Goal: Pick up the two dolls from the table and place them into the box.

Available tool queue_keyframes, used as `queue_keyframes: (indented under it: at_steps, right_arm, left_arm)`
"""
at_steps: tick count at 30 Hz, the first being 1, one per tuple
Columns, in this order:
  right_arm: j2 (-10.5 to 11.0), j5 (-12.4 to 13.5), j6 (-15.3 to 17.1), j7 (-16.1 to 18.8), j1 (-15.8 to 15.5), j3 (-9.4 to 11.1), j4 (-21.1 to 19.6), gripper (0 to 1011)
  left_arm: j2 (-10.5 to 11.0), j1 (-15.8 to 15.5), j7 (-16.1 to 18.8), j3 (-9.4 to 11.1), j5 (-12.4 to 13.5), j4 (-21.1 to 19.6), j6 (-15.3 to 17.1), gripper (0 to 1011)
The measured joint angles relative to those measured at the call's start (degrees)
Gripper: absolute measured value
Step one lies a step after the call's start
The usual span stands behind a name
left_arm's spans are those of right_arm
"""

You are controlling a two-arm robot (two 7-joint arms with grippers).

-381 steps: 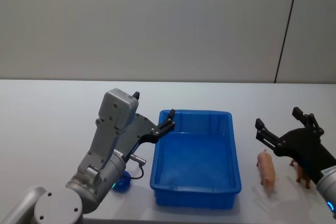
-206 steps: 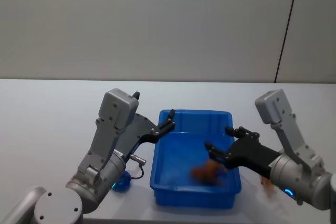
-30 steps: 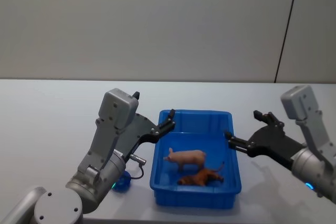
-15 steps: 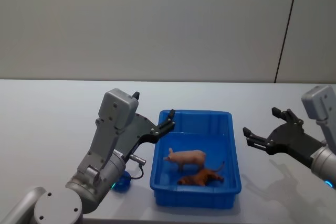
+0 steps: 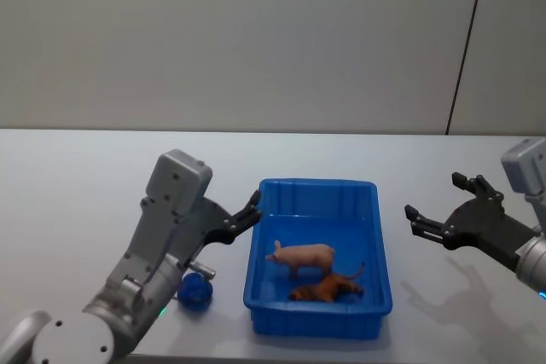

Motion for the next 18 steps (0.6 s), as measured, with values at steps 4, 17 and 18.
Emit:
queue_keyframes:
  at_steps: [4,17,18]
  right_arm:
    - [0.11,0.00,-0.13,0.06,0.02,0.09,0.08,1001]
    - [0.31,-0.01,-0.35,0.16,0.04,0.25,0.20,1001]
    - [0.32,-0.01,-0.36,0.17,0.03,0.26,0.21,1001]
  left_arm:
    - [1.43,1.54,0.89,-0.44,-1.18,-1.52,2.16,1003]
    - [5.87,6.99,2.14,-1.81,-6.39,-3.76,4.24,1003]
    - [6.11,7.35,2.13,-1.93,-6.80,-3.57,4.23,1003]
